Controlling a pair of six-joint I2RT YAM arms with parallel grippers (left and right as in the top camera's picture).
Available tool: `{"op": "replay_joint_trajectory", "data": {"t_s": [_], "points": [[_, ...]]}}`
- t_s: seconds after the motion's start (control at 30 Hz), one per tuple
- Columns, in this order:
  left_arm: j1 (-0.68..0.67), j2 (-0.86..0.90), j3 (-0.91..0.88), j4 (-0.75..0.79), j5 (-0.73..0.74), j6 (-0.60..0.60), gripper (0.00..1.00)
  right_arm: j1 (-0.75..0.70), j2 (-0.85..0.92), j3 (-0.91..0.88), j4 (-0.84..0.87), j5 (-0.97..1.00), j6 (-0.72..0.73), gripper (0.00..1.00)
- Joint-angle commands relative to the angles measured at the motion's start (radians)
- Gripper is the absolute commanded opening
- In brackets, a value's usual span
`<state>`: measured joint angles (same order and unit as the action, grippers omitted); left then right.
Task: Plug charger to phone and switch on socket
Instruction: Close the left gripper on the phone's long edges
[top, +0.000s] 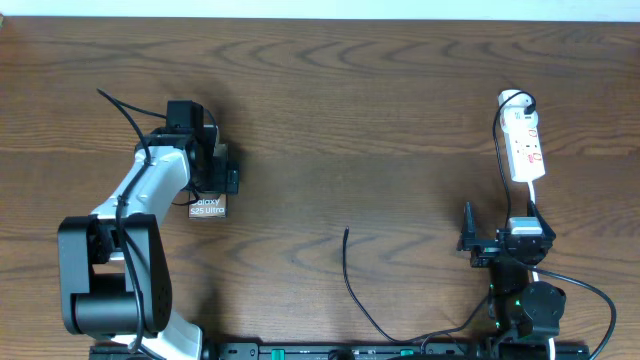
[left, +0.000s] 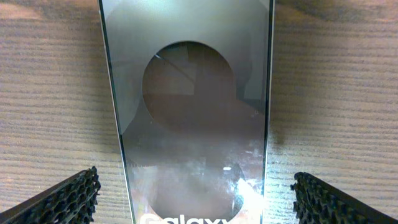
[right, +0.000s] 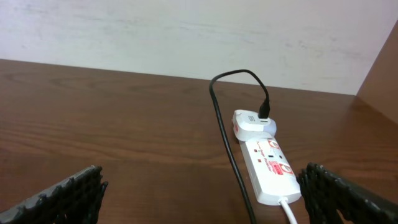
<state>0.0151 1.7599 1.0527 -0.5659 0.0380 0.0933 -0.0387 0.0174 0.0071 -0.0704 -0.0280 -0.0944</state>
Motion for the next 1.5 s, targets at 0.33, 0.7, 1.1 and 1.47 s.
{"op": "replay_joint_trajectory", "data": {"t_s": [0.33, 0.7, 1.1, 1.47], "points": [[0.003, 0.034, -0.002, 0.030, -0.020, -0.008, 0.98, 0.008, -0.004, -0.002, -0.004, 0.003, 0.011, 0.99], [0.003, 0.034, -0.002, 0.071, -0.021, -0.008, 0.98, 0.008, -0.004, -0.002, -0.004, 0.003, 0.011, 0.99], [0.003, 0.034, -0.011, 0.075, -0.020, -0.008, 0.98, 0.008, -0.004, -0.002, -0.004, 0.003, 0.011, 0.99], [0.003, 0.034, -0.043, 0.085, -0.024, -0.008, 0.98, 0.008, -0.004, -0.002, -0.005, 0.003, 0.011, 0.99]]}}
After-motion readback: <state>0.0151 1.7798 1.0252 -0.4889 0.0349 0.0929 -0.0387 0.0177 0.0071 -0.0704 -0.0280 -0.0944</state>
